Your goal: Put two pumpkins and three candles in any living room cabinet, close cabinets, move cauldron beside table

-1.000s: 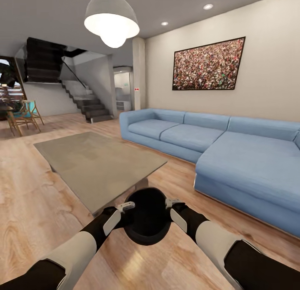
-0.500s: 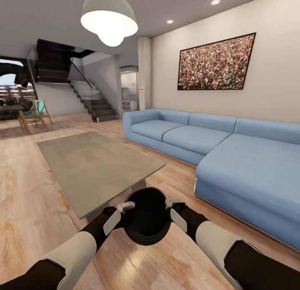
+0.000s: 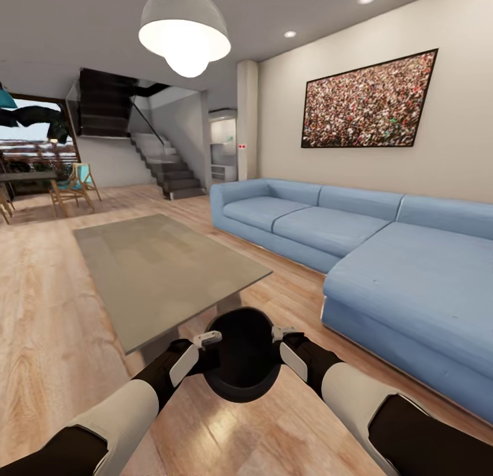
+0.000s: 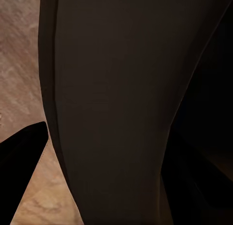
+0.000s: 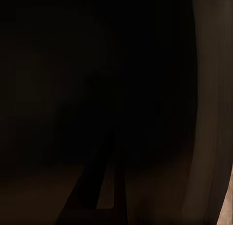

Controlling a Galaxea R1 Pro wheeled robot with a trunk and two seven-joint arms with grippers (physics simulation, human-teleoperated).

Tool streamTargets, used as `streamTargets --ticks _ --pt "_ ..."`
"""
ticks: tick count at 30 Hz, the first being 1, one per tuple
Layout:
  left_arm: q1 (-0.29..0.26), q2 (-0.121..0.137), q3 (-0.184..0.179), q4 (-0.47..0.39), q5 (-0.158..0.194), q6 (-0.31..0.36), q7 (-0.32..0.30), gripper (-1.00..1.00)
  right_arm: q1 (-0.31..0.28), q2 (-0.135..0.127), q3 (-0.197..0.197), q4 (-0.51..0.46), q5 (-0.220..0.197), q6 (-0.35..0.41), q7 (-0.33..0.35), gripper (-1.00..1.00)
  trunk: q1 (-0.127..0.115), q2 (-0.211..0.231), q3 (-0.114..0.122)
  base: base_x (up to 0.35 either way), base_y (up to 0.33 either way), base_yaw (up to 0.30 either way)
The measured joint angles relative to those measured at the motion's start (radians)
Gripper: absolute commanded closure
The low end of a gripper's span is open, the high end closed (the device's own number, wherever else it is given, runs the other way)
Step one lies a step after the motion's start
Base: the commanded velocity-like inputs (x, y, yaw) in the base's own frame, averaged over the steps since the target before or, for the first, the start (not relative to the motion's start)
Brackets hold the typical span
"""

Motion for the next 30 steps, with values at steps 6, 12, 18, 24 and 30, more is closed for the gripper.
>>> streamTargets --ticks 6,12,18,24,30 --pt "0.0 0.0 0.0 0.0 0.0 0.0 0.0 1.0 0.0 0.0 0.0 0.0 0.0 0.0 0.0 1.0 0.0 0.0 0.0 0.0 -0.001 0.264" --pt "0.0 0.0 0.0 0.0 0.0 0.0 0.0 1.0 0.0 0.0 0.0 0.0 0.0 0.0 0.0 1.0 0.0 0.0 0.0 0.0 0.0 0.132" --pt "0.0 0.0 -0.001 0.001 0.001 0.0 0.0 1.0 0.0 0.0 0.001 0.001 -0.002 0.0 0.0 1.0 0.0 0.0 0.0 -0.072 -0.106 0.11" --pt "0.0 0.0 -0.001 0.001 0.001 0.0 0.0 1.0 0.0 0.0 0.001 0.001 -0.001 0.0 0.0 1.0 0.0 0.0 0.0 -0.037 -0.098 0.279" --pt "0.0 0.0 -0.001 0.001 0.001 0.0 0.0 1.0 0.0 0.0 0.001 0.001 -0.001 0.0 0.0 1.0 0.0 0.0 0.0 -0.002 -0.005 0.169"
